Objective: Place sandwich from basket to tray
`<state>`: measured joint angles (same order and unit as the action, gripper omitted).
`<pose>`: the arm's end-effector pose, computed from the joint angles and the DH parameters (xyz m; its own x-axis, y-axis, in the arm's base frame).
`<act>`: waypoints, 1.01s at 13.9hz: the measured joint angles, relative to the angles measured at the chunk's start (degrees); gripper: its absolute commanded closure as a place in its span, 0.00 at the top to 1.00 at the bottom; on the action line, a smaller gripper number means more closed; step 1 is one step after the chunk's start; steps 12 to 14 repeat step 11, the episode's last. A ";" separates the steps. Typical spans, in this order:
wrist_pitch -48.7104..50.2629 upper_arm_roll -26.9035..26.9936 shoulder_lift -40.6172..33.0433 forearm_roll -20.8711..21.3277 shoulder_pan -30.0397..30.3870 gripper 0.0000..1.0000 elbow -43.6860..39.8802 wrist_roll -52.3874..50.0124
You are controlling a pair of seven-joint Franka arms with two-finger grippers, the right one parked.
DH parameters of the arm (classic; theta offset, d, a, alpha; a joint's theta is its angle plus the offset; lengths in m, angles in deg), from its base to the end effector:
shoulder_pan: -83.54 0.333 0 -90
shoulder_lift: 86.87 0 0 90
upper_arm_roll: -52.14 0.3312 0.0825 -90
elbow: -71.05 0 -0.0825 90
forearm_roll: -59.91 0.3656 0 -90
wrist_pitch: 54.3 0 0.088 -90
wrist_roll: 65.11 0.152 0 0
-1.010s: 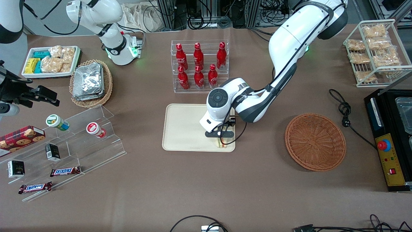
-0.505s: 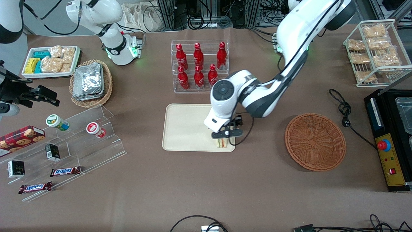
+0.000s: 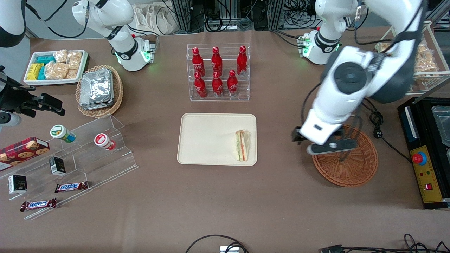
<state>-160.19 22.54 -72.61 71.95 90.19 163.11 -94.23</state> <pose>0.5894 -0.1938 0.4753 0.9960 0.0655 0.0614 0.0691 -0.9959 -0.0590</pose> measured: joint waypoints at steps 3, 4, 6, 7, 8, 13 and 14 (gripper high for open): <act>0.86 0.13 -4.43 -3.10 9.12 1.00 0.73 10.94; 2.02 0.54 -5.40 -3.75 11.04 1.00 0.75 14.02; 5.73 5.13 -7.57 -5.74 10.74 1.00 0.76 19.95; 7.72 9.97 -8.94 -7.79 8.43 1.00 0.77 23.83; 9.75 16.48 -10.36 -9.30 4.66 1.00 0.79 27.73; 12.65 30.27 -13.14 -10.55 -5.15 1.00 1.25 33.29; 12.65 30.27 -13.14 -10.55 -5.15 1.00 1.25 33.29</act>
